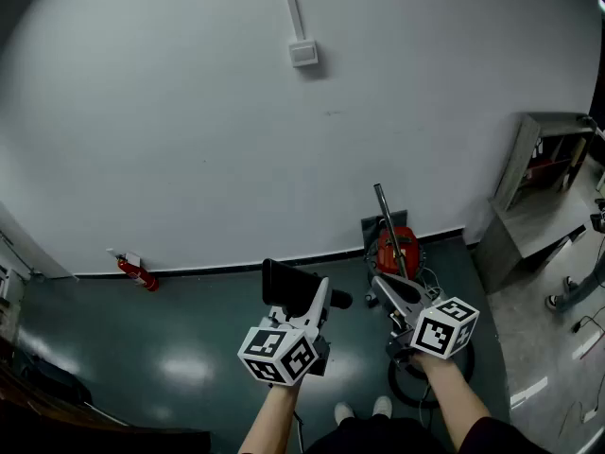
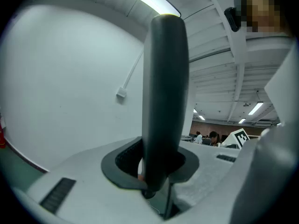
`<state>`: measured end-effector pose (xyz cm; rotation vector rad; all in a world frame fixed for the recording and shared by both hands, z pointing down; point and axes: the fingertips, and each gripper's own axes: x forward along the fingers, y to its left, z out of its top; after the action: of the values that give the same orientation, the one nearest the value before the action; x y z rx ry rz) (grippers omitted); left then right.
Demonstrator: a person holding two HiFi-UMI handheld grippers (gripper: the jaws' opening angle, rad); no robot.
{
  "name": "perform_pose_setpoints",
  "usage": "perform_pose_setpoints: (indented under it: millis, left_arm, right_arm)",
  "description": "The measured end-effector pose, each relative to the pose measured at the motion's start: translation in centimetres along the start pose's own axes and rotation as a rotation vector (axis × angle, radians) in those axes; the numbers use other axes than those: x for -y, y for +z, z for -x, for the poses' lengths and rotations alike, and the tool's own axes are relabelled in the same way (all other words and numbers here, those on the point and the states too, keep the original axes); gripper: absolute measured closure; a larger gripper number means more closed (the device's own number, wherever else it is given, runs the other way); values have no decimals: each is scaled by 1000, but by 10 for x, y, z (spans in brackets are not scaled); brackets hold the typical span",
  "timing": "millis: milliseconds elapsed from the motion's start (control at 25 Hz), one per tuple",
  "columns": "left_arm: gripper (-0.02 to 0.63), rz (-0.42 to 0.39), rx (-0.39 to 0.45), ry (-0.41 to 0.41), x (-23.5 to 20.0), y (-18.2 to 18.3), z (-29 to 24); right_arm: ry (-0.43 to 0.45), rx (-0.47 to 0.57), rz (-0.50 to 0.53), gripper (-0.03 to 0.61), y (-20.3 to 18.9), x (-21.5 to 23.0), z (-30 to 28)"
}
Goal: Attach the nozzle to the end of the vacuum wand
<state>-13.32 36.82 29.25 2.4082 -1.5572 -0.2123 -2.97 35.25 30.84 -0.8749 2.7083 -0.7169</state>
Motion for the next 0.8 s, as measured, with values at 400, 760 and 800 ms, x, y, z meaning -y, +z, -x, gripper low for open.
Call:
perform_pose_setpoints:
  millis: [400, 760, 800]
  left_arm:
    - [523, 31, -23, -16, -20, -5, 11]
    - [523, 59, -58, -43, -46, -14, 10]
    - [523, 60, -62, -43, -48, -15, 8]
  right_arm:
    - [-18, -7, -12, 561, -18, -9, -13]
    - [-74, 33, -77, 561, -28, 1, -12]
    - [-84, 29, -81, 561, -31, 5, -12]
